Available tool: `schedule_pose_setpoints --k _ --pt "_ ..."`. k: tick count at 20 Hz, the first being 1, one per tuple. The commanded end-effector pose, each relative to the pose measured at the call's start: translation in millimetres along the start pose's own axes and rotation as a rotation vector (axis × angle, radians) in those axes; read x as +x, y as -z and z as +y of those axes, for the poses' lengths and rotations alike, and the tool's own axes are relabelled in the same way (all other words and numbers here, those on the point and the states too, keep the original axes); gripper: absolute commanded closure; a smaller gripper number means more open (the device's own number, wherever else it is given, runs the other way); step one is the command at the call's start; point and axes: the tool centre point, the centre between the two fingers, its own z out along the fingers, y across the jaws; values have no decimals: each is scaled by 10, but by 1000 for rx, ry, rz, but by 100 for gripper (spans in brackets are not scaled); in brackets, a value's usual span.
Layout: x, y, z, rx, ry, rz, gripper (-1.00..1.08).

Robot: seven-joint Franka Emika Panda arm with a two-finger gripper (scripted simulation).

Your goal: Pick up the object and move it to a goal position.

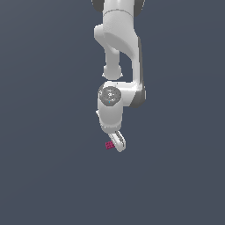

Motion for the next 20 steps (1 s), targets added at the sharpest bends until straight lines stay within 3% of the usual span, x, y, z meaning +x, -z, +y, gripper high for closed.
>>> schedule_pose_setpoints --k 1,10,20 --pt "17 -47 -25 2 -63 2 -92" --pt "52 -153 -76 7 -199 6 -92" --pt "58 -207 -83 8 -221 7 -92"
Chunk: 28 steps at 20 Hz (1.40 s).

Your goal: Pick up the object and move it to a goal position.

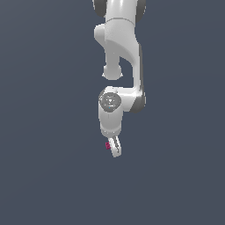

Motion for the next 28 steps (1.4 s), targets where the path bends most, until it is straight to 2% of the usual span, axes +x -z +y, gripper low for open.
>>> schedule_pose_setpoints --k 1,9,14,15,28 --pt "-1 -50 3 -1 0 0 -92" --pt "0 -431 14 0 -5 0 -92" --pt "2 -490 1 0 -5 0 -92" --pt "2 -490 1 0 -5 0 108" --pt "-21 -483 8 0 -5 0 108"
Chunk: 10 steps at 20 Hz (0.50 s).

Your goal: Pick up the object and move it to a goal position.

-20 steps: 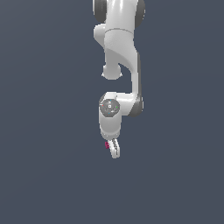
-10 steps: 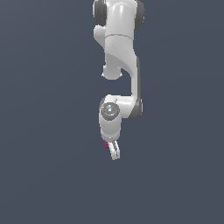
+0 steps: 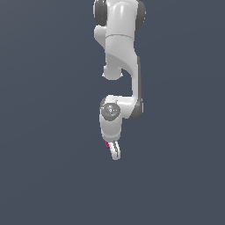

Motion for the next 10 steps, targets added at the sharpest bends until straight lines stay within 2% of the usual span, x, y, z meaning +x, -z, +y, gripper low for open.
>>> schedule_pose_setpoints --k 1,6,10 --pt "-32 10 6 0 0 0 108" --pt "-200 56 50 0 0 0 108" --pt "-452 123 115 0 1 0 108"
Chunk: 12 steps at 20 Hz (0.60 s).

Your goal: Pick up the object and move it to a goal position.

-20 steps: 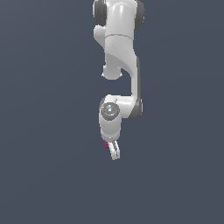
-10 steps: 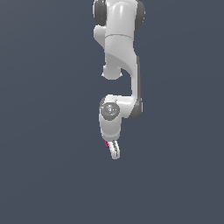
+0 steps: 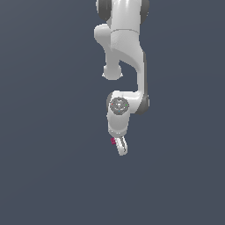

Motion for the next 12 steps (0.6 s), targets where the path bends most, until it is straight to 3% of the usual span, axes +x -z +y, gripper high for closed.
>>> schedule_pose_setpoints --k 1,12 --pt "-190 52 42 1 2 0 108" --pt "-1121 307 261 1 2 0 108"
